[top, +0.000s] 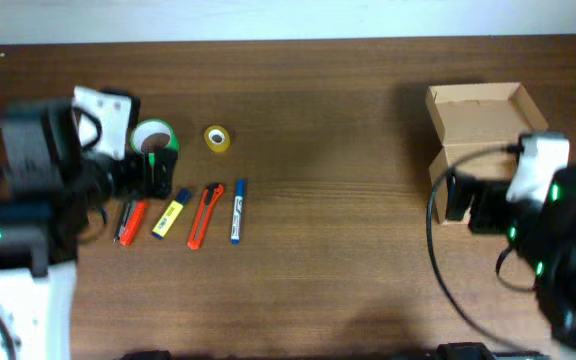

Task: Pack container

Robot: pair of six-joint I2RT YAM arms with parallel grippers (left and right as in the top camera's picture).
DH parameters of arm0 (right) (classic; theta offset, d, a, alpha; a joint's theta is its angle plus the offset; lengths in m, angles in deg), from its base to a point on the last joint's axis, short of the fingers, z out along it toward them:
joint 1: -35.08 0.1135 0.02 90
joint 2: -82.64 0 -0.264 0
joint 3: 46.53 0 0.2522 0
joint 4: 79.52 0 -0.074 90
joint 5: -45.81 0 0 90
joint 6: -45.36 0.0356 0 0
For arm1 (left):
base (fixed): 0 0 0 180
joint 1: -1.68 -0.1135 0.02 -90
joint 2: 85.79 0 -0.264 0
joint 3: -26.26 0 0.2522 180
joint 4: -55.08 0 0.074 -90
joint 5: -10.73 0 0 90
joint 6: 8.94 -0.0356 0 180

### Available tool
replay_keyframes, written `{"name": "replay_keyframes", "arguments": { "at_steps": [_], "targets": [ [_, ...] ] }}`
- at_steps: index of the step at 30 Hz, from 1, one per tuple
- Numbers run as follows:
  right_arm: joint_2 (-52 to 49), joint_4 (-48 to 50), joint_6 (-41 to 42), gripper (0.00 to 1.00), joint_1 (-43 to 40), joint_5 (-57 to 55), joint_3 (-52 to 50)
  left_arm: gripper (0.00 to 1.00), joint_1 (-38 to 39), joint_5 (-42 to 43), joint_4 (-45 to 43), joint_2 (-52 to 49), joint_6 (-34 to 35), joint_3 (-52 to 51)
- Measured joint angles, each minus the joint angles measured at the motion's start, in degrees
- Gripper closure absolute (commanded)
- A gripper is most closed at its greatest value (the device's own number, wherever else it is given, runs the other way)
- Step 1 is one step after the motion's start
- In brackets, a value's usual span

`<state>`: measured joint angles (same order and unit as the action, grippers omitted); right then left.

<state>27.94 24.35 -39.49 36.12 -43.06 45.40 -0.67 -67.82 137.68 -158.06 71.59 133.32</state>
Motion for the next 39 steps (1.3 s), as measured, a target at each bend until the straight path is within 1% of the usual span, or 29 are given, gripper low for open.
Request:
{"name": "replay_keyframes", "arguments": {
  "at_steps": [2,5,10,16,18,21,24,28,32,36,37,39],
  "targets": [
    [-4.81,-2.25,-0.02,0.01,0.00,1.86,4.00,0.01,0.00,0.04,5.49,-4.76,-1.16,7.67],
    [-9.86,-2.60,-0.02,0.01,0.02,4.79,5.86,0.01,0.00,0.28,8.61,-8.39,-1.99,13.09],
    [-15.41,-4.57,-0.02,0.01,0.00,6.25,5.95,0.01,0.00,0.61,10.51,-9.94,-2.78,13.97],
    [-20.70,-4.68,-0.04,0.00,0.00,3.87,5.99,0.01,0.00,0.85,10.14,-9.99,-3.02,13.97],
    [-23.85,-4.70,-0.04,0.03,0.00,3.23,6.12,0.00,0.00,0.90,9.77,-10.01,-3.02,13.97],
    [-29.64,-4.74,-0.17,0.07,0.00,2.19,6.54,0.01,0.04,-1.03,8.70,-10.03,-3.08,13.97],
    [-37.18,-5.86,-0.44,0.09,-0.07,0.33,8.63,0.01,0.09,-5.46,6.51,-10.08,-3.19,13.97],
    [-44.85,-9.01,-1.05,0.13,-0.94,-1.25,12.13,0.01,0.09,-11.34,1.31,-11.30,-3.21,14.23],
    [-48.04,-9.42,-1.75,0.15,-2.60,-1.81,13.66,0.01,-0.24,-17.05,-4.00,-14.69,-3.37,14.45],
    [-48.59,-9.84,-2.69,0.20,-5.18,-2.21,13.70,0.01,-2.03,-20.11,-7.91,-20.39,-3.78,14.56],
    [-48.59,-10.12,-2.78,0.23,-5.86,-2.23,13.77,0.01,-2.60,-20.52,-8.57,-22.03,-3.85,14.56],
    [-48.59,-10.82,-2.89,0.25,-7.30,-2.43,13.79,0.01,-3.85,-21.24,-9.55,-25.64,-3.89,14.56]
  ]
}}
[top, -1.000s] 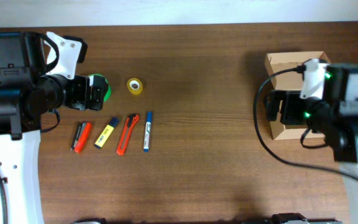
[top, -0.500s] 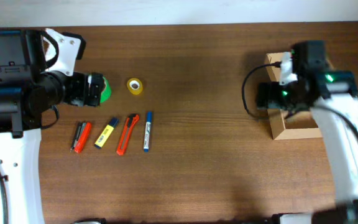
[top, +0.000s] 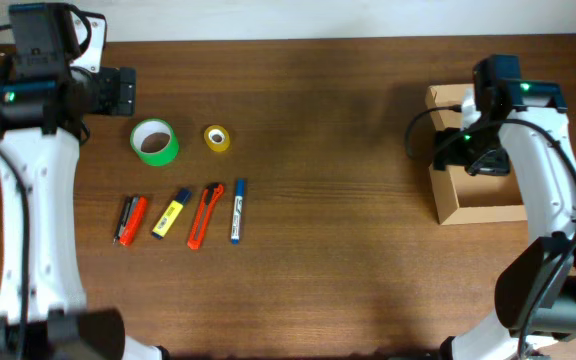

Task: Pack container

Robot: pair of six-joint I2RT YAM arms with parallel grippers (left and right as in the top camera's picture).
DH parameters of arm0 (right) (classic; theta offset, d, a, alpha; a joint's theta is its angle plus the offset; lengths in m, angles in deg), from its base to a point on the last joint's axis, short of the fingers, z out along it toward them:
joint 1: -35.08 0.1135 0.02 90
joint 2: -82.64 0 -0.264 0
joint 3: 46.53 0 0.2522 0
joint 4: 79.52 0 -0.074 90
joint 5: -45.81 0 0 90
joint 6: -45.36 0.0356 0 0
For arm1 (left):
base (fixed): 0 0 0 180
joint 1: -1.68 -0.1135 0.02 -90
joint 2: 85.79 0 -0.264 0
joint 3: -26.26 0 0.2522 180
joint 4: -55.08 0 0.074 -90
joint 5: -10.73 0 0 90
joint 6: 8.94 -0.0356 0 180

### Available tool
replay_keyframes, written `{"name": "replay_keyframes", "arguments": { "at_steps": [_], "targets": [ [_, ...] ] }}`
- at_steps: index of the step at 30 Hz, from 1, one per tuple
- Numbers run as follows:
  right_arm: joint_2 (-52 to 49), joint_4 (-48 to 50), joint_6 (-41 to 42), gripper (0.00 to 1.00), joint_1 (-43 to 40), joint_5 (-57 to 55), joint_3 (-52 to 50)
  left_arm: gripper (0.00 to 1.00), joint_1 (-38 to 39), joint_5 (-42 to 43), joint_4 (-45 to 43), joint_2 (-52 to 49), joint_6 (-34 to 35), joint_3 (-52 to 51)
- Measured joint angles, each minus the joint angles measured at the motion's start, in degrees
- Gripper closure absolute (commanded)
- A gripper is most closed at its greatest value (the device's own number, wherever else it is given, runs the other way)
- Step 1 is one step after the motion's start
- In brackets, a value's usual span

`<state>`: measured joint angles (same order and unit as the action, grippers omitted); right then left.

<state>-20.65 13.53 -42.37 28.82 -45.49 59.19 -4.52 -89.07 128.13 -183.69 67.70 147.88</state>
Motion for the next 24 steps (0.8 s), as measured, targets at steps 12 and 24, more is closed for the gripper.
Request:
{"name": "replay_keyframes", "arguments": {
  "at_steps": [12,24],
  "targets": [
    [-1.75,-2.93,-1.03,0.25,-1.64,-0.17,0.04,0.01,-3.74,0.79,-2.47,-7.96,-0.24,0.00],
    [-8.55,-3.98,-1.42,0.41,-0.66,0.26,0.02,0.01,-8.26,5.33,-2.86,-7.98,-0.39,0.00]
  ]
}}
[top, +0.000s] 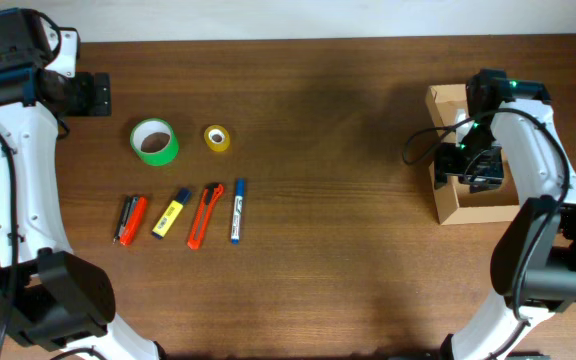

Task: Pack container

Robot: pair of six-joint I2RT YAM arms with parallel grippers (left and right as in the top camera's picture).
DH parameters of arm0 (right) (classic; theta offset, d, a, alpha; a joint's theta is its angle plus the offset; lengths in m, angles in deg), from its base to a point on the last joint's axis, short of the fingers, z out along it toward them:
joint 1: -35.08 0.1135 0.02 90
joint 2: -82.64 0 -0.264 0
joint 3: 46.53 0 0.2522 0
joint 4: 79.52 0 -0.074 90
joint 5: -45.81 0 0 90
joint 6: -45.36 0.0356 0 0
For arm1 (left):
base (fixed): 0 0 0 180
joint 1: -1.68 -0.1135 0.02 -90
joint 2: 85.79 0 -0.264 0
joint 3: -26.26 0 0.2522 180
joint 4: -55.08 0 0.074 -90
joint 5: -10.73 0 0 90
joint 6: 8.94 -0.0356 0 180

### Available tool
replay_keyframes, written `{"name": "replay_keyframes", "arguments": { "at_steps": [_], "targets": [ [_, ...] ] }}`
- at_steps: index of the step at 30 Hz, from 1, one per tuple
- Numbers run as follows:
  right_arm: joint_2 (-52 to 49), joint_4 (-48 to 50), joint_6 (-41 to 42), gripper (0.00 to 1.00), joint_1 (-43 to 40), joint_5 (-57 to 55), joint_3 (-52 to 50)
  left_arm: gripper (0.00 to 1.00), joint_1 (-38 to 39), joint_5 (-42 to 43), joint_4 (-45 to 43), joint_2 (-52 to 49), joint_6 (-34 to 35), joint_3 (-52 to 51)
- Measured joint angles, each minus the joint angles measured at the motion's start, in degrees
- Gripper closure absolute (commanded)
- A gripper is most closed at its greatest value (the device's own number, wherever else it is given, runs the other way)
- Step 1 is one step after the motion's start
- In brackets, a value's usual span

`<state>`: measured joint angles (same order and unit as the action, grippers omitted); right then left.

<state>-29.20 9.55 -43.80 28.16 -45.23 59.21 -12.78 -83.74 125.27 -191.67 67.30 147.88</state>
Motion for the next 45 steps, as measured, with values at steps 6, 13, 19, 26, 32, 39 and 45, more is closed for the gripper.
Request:
{"name": "replay_keyframes", "arguments": {
  "at_steps": [6,13,19,26,32,39,45],
  "targets": [
    [-2.34,-0.17,0.00,0.62,0.24,0.17,0.00,0.01,-0.79,0.87,0.00,0.00,0.00,0.00],
    [-4.59,0.09,0.59,0.96,0.52,-0.31,0.02,0.01,-0.79,1.14,-0.07,0.00,0.00,0.00],
    [-4.59,0.46,0.68,0.96,0.55,-0.92,0.02,0.01,-0.79,1.29,-0.11,0.00,0.00,0.00],
    [-4.81,-0.72,0.66,0.96,0.55,0.31,2.75,0.01,-0.79,1.29,-0.13,0.02,0.00,0.00],
    [-4.94,-5.46,1.99,0.96,0.70,2.93,15.43,0.01,-0.79,1.31,-0.15,0.00,0.00,0.00],
    [-4.94,-11.72,4.83,0.96,2.34,3.52,32.02,0.01,-0.79,1.36,-0.15,0.00,0.00,0.00],
    [-4.94,-15.13,6.75,0.96,8.94,3.50,41.40,0.01,-0.79,1.36,-0.15,0.02,0.00,0.00]
  ]
}}
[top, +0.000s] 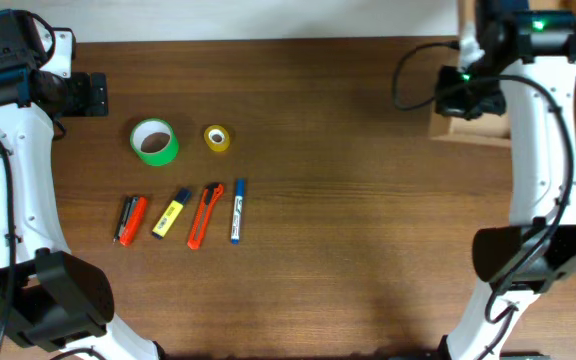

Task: Pack container
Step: 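Push the cardboard box left toward the items with the right gripper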

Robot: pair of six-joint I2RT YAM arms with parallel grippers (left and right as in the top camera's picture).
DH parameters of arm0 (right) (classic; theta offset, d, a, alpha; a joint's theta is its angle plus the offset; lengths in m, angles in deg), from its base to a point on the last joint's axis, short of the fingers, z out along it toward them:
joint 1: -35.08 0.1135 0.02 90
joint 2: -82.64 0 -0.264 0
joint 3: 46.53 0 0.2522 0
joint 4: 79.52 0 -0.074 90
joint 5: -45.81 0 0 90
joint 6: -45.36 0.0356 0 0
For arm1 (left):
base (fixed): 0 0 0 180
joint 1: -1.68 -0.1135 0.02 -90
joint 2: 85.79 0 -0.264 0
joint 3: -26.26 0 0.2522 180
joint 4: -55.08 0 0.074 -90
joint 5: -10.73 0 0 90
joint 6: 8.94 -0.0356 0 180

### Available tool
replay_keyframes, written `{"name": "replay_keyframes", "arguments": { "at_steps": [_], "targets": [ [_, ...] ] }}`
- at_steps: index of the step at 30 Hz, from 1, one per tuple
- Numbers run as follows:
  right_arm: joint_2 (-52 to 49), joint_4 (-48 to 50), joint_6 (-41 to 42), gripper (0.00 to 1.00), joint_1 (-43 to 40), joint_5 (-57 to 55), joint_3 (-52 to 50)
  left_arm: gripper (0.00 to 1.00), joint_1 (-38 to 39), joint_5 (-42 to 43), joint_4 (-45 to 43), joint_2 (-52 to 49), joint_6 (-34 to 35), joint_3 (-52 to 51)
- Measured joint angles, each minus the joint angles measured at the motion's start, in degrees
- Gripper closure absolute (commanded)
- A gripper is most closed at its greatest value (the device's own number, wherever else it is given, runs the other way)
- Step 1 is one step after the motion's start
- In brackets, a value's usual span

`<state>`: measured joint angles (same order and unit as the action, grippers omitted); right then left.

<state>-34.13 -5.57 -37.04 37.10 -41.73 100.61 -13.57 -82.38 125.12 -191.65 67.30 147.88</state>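
Observation:
Only a tan strip of the cardboard box (471, 133) shows at the far right, near the back edge, under my right arm. My right gripper (456, 100) is at the box's left wall and looks shut on it. The loose items lie at the left: a green tape roll (155, 141), a small yellow tape roll (217, 138), a red pen (131, 220), a yellow highlighter (171, 216), an orange utility knife (204, 215) and a blue marker (237, 210). My left gripper (96, 93) hovers open at the back left, apart from the green roll.
The brown table (328, 230) ends at a white wall along the back. My right arm stretches down the right side to its base at the front right. My left arm runs down the left edge.
The box has shifted toward the back edge and shows far less of itself. My right gripper has moved back with it. The left arm and the loose items have not moved.
Both arms were first low at the table's sides, the left gripper by the green roll. Then the left gripper had gone to the back left and the right gripper was over the open box. The right gripper then sat at the box's left wall, and now the box is farther back.

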Motion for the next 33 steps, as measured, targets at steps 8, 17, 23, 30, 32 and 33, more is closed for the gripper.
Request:
{"name": "replay_keyframes", "arguments": {
  "at_steps": [8,17,23,30,32,33],
  "targets": [
    [0.00,2.43,5.90,0.96,15.26,-0.20,2.16,0.01,0.00,1.22,0.02,-0.02,0.00,0.00],
    [-0.59,10.78,21.55,0.96,27.98,-4.46,2.29,0.01,0.00,1.70,0.92,-0.02,0.00,0.00],
    [-6.01,10.40,28.52,0.96,31.54,-5.11,2.60,0.01,0.00,2.58,1.36,0.00,0.00,0.00],
    [-12.90,9.27,33.20,0.96,32.54,-4.57,2.60,0.01,0.00,2.78,1.95,0.00,0.00,0.00],
    [-14.05,9.18,33.88,0.96,32.54,-4.07,2.60,0.01,0.00,2.82,2.14,-0.02,0.00,0.00],
    [-14.56,9.20,34.25,0.96,32.54,-3.85,2.60,0.01,0.00,2.89,2.21,-0.02,0.00,0.00]
  ]
}}
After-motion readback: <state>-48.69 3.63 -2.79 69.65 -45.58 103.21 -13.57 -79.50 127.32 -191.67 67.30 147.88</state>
